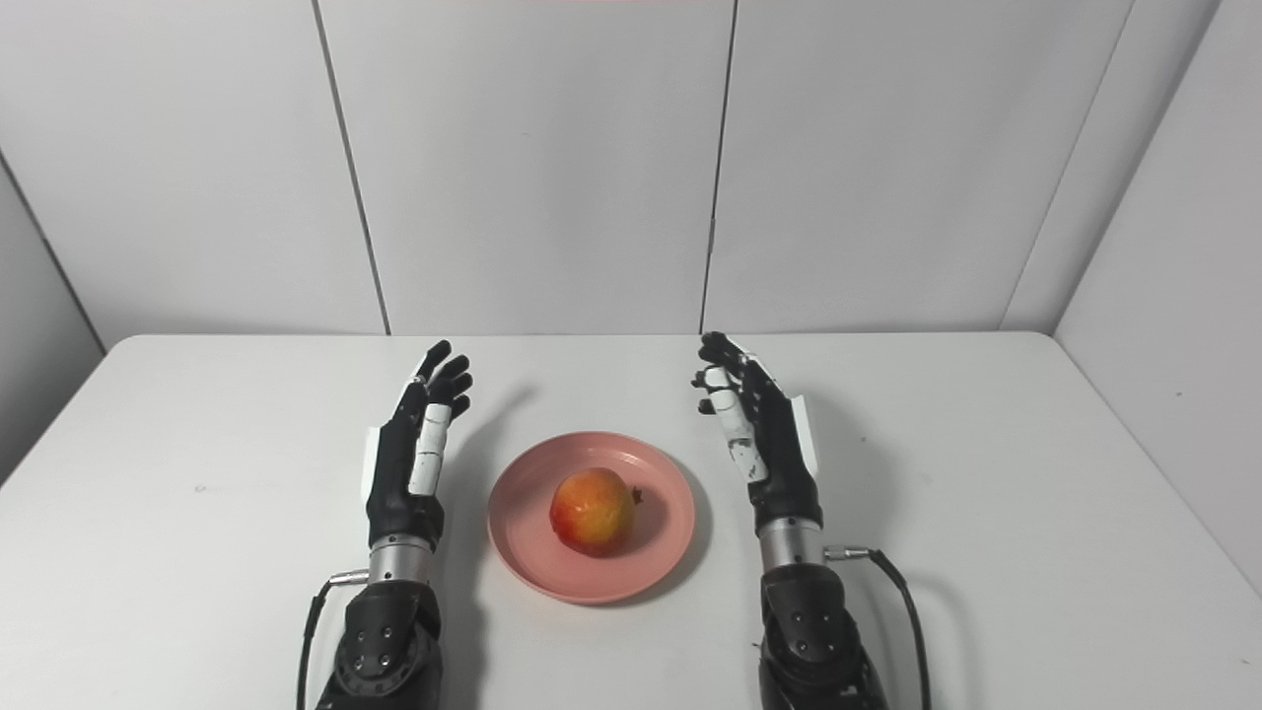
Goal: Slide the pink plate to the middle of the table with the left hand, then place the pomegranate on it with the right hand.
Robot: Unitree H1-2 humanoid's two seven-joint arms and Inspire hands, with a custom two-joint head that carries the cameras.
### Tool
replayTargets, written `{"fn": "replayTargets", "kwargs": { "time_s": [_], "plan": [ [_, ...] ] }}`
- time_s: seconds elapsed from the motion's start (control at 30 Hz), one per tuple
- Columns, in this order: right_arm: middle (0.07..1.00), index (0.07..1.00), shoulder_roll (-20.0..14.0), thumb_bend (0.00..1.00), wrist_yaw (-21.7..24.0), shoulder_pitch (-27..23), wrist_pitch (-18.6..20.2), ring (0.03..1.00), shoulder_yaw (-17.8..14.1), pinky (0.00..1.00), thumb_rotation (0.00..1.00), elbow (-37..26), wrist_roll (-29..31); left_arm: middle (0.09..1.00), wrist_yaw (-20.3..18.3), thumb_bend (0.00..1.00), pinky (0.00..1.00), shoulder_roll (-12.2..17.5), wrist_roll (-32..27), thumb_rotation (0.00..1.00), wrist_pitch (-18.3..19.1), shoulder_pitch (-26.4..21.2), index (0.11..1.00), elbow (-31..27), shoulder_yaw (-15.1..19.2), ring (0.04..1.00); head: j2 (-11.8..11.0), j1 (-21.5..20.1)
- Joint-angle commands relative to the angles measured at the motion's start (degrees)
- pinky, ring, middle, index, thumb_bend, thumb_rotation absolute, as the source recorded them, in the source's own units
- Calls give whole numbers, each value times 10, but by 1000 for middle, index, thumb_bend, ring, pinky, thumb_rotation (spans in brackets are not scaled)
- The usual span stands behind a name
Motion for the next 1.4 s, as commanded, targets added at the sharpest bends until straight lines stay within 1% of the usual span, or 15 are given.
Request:
{"fn": "replayTargets", "kwargs": {
  "time_s": [0.0,0.07,0.1,0.13,0.17,0.23,0.3,0.4,0.5,0.57,0.63,0.73,0.97,1.17,1.37],
  "plan": [
    [852,829,5,808,-3,-22,10,809,-17,783,1000,0,28,928,16,815,953,15,17,889,-23,5,898,22,3,950,1,1],
    [874,848,7,806,-3,-22,14,840,-26,814,1000,11,38,943,16,813,959,19,16,905,-15,3,920,23,3,961,1,1],
    [895,863,7,805,-2,-22,13,872,-28,855,1000,16,42,947,13,833,979,21,12,907,-6,3,941,20,2,973,1,1],
    [896,864,8,804,-2,-21,10,874,-31,859,1000,23,46,948,6,835,981,22,5,907,8,4,943,17,2,974,2,1],
    [906,870,8,801,-1,-21,8,888,-33,886,1000,31,50,956,1,850,990,23,0,906,19,5,957,14,2,983,2,0],
    [923,886,8,791,3,-20,3,906,-35,934,1000,43,58,966,-3,867,998,25,-2,916,34,5,975,12,0,994,2,0],
    [942,914,6,786,10,-19,3,927,-35,980,1000,53,65,972,-12,905,1000,26,-10,916,50,6,987,10,-1,999,1,0],
    [969,967,-1,794,24,-18,2,971,-26,999,1000,68,67,994,-30,957,1000,28,-24,932,104,8,999,-6,-3,1000,1,0],
    [977,984,-11,796,32,-14,-4,990,-10,1000,1000,77,51,1000,-54,965,1000,34,-36,943,150,8,1000,-20,-7,1000,3,0],
    [996,997,-18,809,36,-10,-9,998,2,1000,1000,82,39,1000,-70,926,1000,37,-45,957,172,9,1000,-26,-10,1000,4,0],
    [1000,1000,-23,840,37,-7,-11,1000,11,1000,1000,85,30,1000,-80,921,1000,37,-51,958,184,10,1000,-30,-11,1000,4,0],
    [1000,1000,-27,900,36,-2,-6,1000,21,1000,1000,85,21,1000,-82,921,1000,34,-54,955,189,13,1000,-32,-9,1000,4,1],
    [1000,1000,-25,924,35,0,-8,1000,26,1000,1000,93,17,1000,-67,948,1000,26,-45,959,179,18,1000,-30,-6,1000,4,0],
    [1000,1000,-21,896,39,-1,-13,1000,19,1000,1000,101,30,1000,-56,960,1000,21,-41,953,167,22,1000,-28,-8,1000,4,1],
    [1000,1000,-21,867,41,1,-3,1000,18,1000,1000,95,33,1000,-45,963,1000,20,-31,959,153,23,1000,-20,-12,1000,5,0]
  ]
}}
